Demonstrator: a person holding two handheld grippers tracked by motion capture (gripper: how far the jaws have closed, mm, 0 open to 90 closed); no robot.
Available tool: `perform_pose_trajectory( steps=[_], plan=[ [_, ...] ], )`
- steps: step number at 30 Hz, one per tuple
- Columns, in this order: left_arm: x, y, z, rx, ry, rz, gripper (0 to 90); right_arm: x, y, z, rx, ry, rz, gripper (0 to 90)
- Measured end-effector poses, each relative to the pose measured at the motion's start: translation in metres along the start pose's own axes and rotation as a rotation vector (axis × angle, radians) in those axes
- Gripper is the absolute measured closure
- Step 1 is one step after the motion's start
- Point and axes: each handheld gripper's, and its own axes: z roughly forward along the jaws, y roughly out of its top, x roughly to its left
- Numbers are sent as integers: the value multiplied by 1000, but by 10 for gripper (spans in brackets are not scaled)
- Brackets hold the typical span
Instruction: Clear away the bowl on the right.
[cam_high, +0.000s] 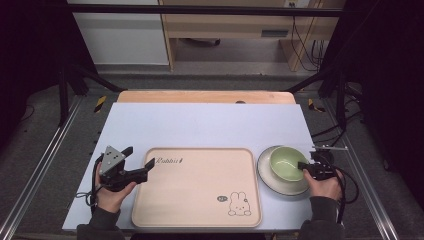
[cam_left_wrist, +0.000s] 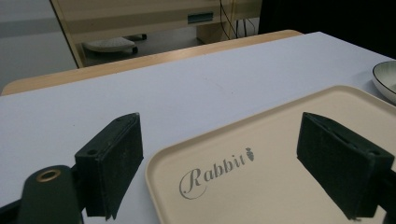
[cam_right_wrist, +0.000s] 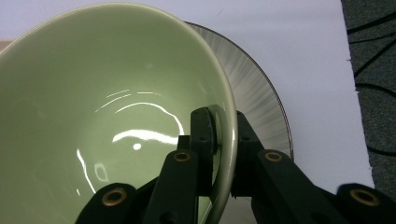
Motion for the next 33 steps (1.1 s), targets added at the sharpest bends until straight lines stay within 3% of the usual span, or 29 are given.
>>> perform_pose_trajectory(
  steps=[13, 16, 33],
  plan=[
    [0, 0, -1, -2, 3, -1, 141, 9, 2, -6, -30, -8, -19, 837],
    [0, 0, 0, -1, 3, -1, 141, 11, 2, -8, -41, -26, -54, 837],
    [1, 0, -1, -6, 4, -9, 141, 20, 3, -13, -62, -39, -70, 836]
  ],
)
